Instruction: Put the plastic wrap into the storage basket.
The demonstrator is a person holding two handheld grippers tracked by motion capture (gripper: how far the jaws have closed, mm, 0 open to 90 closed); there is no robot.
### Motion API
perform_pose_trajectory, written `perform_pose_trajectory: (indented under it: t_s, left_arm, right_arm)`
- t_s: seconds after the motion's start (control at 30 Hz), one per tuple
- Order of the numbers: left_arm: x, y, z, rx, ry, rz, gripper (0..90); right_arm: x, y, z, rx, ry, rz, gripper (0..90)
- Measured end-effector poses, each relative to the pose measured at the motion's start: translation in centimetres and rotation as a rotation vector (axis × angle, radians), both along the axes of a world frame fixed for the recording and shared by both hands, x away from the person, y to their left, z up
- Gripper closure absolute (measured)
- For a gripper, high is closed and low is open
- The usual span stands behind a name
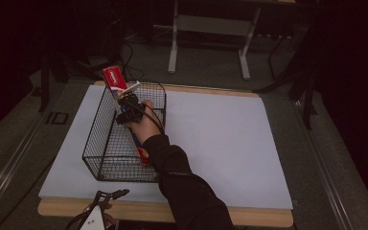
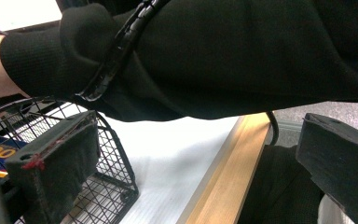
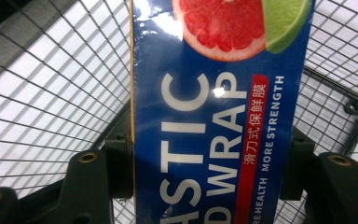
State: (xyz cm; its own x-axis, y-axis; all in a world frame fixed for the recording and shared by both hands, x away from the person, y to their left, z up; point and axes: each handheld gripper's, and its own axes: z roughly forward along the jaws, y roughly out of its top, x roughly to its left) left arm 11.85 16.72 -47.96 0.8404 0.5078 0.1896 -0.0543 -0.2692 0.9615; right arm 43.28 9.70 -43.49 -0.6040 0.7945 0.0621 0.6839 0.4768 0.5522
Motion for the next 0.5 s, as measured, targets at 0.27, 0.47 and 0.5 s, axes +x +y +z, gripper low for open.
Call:
perform_pose_trajectory:
  t_s: [0.27,0.47,0.5]
  left_arm:
    - [0.02,-0.05,-0.04,0.004,0.002,-0.001,0.2]
    - [0.00,-0.07,-0.02,0.004,0.001,-0.001,0.2]
    - [0.00,-0.07,-0.02,0.004,0.000,-0.001,0.2]
  right_arm:
    - [0.45,-0.35,-0.09,-0.006,0.027,-0.002,39.3]
    - [0.44,-0.24,0.05,-0.032,0.063,-0.012,38.9]
    - [0.41,-0.23,0.04,-0.034,0.061,-0.011,38.9]
